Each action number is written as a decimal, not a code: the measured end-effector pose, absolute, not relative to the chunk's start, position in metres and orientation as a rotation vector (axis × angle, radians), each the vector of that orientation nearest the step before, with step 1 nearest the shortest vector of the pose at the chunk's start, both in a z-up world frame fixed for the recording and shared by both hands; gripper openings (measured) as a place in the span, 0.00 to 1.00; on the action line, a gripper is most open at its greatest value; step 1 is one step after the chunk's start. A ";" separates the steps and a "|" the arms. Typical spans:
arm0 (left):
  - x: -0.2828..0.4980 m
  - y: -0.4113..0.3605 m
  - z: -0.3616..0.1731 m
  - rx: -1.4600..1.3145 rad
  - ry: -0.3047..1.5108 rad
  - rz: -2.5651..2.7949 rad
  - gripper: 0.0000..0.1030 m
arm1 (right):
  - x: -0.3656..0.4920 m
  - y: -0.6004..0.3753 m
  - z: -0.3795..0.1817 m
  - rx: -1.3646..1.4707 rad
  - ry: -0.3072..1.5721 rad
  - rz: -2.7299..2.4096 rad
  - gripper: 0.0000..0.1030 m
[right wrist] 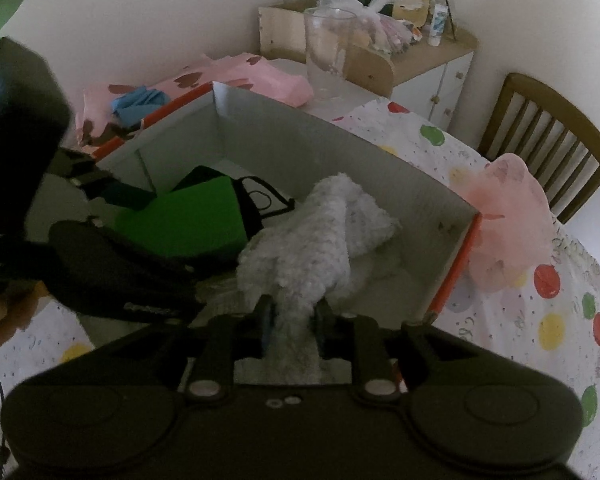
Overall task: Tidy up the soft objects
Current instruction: 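Lower the sponge and towel into the shoebox and open both grippers, then withdraw both grippers from the shoebox back over the table, then move both grippers toward the white Christmas-print bag, then grasp the Christmas-print bag with the right gripper while the left gripper grasps its white edge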
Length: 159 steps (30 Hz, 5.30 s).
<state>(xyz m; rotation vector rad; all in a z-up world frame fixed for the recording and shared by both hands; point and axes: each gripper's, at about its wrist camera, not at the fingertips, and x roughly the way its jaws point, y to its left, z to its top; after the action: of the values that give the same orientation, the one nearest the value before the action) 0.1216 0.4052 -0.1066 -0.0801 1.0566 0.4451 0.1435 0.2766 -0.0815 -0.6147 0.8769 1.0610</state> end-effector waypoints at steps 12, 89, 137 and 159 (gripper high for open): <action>0.114 0.396 -0.096 -0.070 1.031 0.443 0.80 | 0.137 0.259 -0.064 -0.596 0.844 1.050 0.44; 0.101 0.024 -0.041 -0.131 0.712 -0.084 0.99 | 0.149 -0.251 -0.023 -0.187 0.794 0.548 0.90; 0.464 -0.186 -0.100 -0.134 1.076 -0.158 0.99 | 0.327 -0.299 -0.125 -0.549 0.768 0.566 0.17; 0.470 -0.250 -0.161 -0.016 1.197 -0.301 0.91 | 0.265 -0.341 -0.101 -0.555 0.788 0.662 0.07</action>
<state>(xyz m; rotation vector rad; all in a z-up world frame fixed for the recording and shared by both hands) 0.4698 -0.2501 -0.1613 -0.0162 1.1965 -0.3005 0.2654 -0.3410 -0.1008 -0.5549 0.7882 0.6624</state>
